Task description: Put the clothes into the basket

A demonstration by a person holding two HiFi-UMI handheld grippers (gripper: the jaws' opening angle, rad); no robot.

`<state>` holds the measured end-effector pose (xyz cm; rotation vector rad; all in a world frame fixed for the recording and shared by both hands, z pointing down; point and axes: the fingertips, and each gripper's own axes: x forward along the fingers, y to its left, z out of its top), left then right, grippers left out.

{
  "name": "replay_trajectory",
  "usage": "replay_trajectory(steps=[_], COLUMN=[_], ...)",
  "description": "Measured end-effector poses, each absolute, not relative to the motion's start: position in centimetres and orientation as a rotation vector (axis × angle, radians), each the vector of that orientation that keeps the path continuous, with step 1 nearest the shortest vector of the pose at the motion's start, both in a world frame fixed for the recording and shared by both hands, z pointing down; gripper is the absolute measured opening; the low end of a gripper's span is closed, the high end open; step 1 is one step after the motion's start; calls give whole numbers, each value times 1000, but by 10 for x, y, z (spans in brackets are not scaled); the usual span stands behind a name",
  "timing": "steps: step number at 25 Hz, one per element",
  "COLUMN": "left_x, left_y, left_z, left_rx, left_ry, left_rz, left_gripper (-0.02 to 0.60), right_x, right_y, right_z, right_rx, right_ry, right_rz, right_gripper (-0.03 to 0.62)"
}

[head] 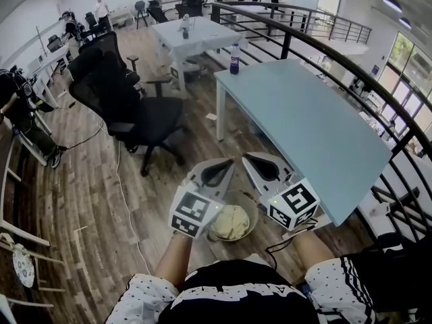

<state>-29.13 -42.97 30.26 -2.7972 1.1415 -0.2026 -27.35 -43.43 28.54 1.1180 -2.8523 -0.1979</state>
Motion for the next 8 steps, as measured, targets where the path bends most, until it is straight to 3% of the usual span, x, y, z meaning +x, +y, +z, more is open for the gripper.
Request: replay_trajectory(steps=[8], left_x=[-293], left_y=[-432], left_z=[299], left_rx=[-2797], left_ry=[1148], left_rz=[-202], left_gripper=[14], right_x=[-276], right_y=[-435], right_z=[282], right_rx=[1100], right_ry=[-2861], right_rz=[-192], right_gripper=[26])
